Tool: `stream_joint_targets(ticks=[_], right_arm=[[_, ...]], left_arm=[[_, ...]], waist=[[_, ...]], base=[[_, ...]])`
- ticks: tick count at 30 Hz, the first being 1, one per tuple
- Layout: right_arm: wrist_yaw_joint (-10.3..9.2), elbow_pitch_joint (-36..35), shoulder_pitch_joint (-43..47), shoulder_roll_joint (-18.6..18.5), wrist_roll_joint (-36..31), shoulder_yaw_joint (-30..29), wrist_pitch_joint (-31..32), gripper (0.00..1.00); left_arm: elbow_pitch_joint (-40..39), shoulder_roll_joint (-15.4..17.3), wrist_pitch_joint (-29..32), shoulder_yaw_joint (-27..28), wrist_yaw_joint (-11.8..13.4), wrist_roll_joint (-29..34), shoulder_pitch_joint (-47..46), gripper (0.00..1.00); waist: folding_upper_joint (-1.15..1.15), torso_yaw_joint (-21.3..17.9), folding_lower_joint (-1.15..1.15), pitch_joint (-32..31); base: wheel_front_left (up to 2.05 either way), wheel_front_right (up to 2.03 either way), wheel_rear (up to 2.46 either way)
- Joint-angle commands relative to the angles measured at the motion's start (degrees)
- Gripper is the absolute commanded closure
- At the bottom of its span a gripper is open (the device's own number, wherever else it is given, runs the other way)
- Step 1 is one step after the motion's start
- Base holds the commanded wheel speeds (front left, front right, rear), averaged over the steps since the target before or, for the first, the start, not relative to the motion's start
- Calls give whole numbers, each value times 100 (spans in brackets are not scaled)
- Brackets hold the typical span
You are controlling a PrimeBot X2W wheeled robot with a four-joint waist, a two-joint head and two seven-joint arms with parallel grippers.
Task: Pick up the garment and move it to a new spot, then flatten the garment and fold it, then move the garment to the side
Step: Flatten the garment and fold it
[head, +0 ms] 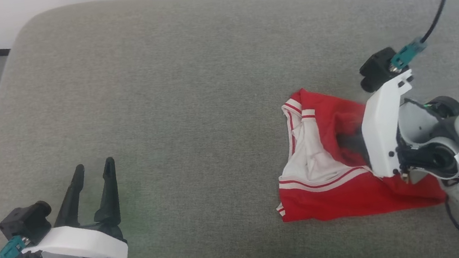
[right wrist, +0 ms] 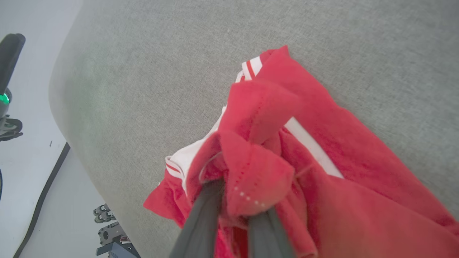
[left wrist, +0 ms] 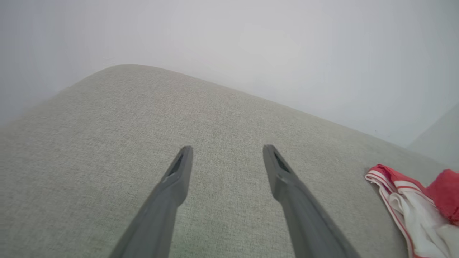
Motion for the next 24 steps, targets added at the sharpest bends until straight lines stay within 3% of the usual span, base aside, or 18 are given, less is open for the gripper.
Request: stream_joint_targets(ticks=[1, 2, 6, 13, 24], right_arm=[[-3, 2, -42, 5, 18, 34, -40, 55], [-3, 22, -42, 20, 75, 43, -93, 0], [-3, -44, -31, -83, 181, 118, -172, 0], [-3, -395, 145, -368, 221, -244, -496, 0], [-3, -477, 851, -625, -23, -1144, -1712, 0]], left_arm=[[15, -6, -26, -6, -11, -25, -31, 0], [26, -3, -26, -5, -9, -33, -13, 0], [19, 49, -26, 41, -11, -75, 127, 0], [-66, 196, -26, 178, -12, -86, 355, 0], [-253, 409, -26, 493, -13, 50, 700, 0]], waist=[[0, 27, 0, -34], [0, 32, 0, -55], [0, -34, 0, -167], [0, -343, 0, -357], [0, -1005, 0, -577]], base=[[0, 0, 0], [0, 0, 0], [0, 0, 0], [0, 0, 0], [0, 0, 0]])
